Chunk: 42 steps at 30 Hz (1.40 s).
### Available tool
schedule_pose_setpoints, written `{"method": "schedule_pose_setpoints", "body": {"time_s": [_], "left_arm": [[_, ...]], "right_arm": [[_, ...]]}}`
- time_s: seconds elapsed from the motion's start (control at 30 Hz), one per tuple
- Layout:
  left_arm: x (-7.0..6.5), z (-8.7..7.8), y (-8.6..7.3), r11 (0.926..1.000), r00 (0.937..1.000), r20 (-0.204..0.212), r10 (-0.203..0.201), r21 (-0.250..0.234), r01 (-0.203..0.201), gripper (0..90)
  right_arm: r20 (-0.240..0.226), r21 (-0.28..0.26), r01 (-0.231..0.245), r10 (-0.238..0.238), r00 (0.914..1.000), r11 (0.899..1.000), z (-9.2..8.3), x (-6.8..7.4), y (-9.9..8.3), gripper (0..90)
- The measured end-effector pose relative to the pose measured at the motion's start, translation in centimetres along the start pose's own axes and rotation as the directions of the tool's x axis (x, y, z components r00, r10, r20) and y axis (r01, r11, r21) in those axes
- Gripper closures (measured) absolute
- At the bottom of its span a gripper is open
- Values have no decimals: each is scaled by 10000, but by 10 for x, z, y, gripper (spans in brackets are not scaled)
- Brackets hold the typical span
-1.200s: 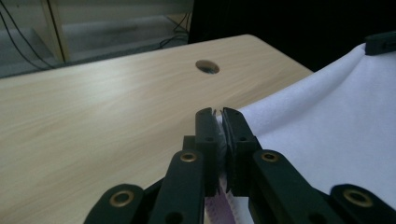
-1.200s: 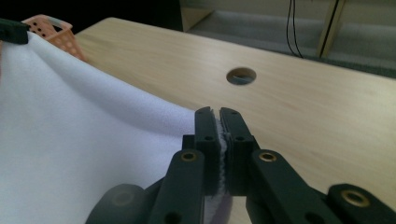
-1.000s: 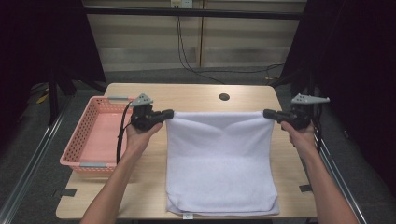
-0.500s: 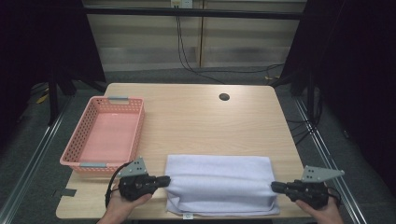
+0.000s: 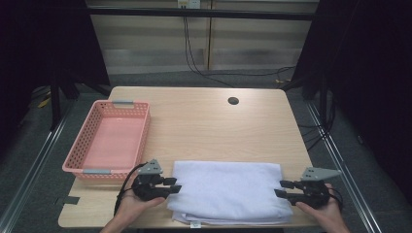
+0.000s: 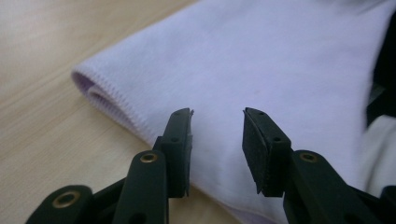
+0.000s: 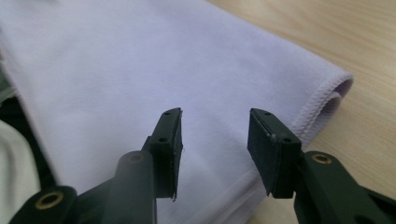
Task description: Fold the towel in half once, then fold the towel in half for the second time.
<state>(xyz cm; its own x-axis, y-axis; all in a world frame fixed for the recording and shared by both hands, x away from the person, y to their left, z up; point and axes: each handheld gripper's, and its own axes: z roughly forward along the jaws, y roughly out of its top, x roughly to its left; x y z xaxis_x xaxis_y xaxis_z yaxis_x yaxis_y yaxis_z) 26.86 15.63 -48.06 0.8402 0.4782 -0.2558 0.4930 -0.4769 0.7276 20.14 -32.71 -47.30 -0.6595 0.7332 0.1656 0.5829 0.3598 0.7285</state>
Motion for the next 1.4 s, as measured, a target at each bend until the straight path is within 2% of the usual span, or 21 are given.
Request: {"method": "schedule_pose_setpoints", "body": {"time_s": [0.03, 0.17, 0.33, 0.47, 0.6, 0.63, 0.67, 0.73, 0.8, 0.83, 0.9, 0.93, 1.07, 1.1, 1.13, 1.17, 1.2, 1.23, 1.27, 1.3, 1.4], "left_arm": [[6, 9, 0, 9988, 9999, 113, -26, 493, 20, 625], [7, 15, 0, 9978, 10000, 74, 38, 657, -42, 615], [6, 22, 3, 9974, 9992, -130, 370, 624, -361, 632], [12, 37, 18, 9986, 10000, 66, 36, 533, -40, 557], [18, 35, 28, 9997, 9997, -14, -226, 28, 226, 512], [20, 33, 32, 9997, 9997, -112, -217, -80, 216, 495], [22, 32, 35, 9993, 9994, -185, -290, -226, 286, 495], [32, 31, 43, 9984, 9979, -416, -488, -307, 476, 479], [35, 30, 45, 9981, 9965, -690, -481, -404, 454, 481], [39, 31, 46, 9973, 9959, -627, -654, -378, 631, 481], [46, 33, 49, 9969, 9941, -763, -767, -220, 752, 478], [48, 34, 51, 9961, 9943, -662, -840, -319, 820, 468], [58, 38, 50, 9944, 9903, -939, -1027, -346, 998, 462], [60, 39, 50, 9945, 9894, -1019, -1038, -255, 1017, 460], [64, 40, 50, 9933, 9869, -1133, -1147, -268, 1124, 454], [71, 42, 51, 9917, 9834, -1303, -1266, -387, 1225, 452], [71, 42, 51, 9917, 9834, -1303, -1266, -387, 1225, 451], [75, 44, 51, 9904, 9818, -1311, -1371, -334, 1338, 445], [76, 45, 51, 9885, 9799, -1320, -1495, -413, 1453, 445], [77, 47, 49, 9876, 9798, -1249, -1563, -368, 1529, 443], [77, 50, 46, 9892, 9814, -1246, -1462, -35, 1469, 438]], "right_arm": [[249, 167, 50, -55, 9997, 9998, 5, -2, 1, 532], [787, 1000, 445, -525, 9955, 9940, 27, -7, 4, 519], [1196, 1078, 648, -776, 9898, 9921, 33, -12, 7, 571], [1595, 969, 319, -472, 9861, 9948, 35, -27, 10, 571], [1628, 777, 144, -269, 9863, 9969, 34, -25, 12, 497], [1350, 168, 226, -247, 9905, 9996, 26, -11, 17, 489], [1350, 168, 226, -247, 9905, 9996, 26, -11, 17, 489], [725, -298, 549, -526, 9960, 9980, 23, 16, 24, 482], [244, -218, 837, -832, 9962, 9963, 28, 38, 29, 461], [244, -218, 837, -832, 9962, 9963, 28, 38, 29, 461], [-559, -224, 1177, -1188, 9913, 9928, 42, 62, 35, 437], [-1121, -174, 1174, -1186, 9866, 9929, 52, 75, 40, 425], [-2236, 101, 1655, -1591, 9616, 9862, 92, 108, 62, 383], [-2817, 234, 1806, -1668, 9449, 9833, 112, 122, 75, 380], [-3028, 266, 1836, -1671, 9383, 9826, 124, 130, 81, 377], [-3188, 278, 1974, -1785, 9309, 9799, 135, 136, 87, 375], [-3188, 278, 1974, -1785, 9309, 9799, 135, 136, 87, 375], [-3512, 387, 2092, -1827, 9183, 9771, 158, 151, 96, 364], [-3512, 387, 2092, -1827, 9183, 9771, 158, 151, 96, 364], [-3708, 409, 2303, -1992, 9071, 9723, 172, 162, 99, 353], [-3672, 400, 2472, -2158, 9048, 9681, 177, 171, 98, 343]]}}
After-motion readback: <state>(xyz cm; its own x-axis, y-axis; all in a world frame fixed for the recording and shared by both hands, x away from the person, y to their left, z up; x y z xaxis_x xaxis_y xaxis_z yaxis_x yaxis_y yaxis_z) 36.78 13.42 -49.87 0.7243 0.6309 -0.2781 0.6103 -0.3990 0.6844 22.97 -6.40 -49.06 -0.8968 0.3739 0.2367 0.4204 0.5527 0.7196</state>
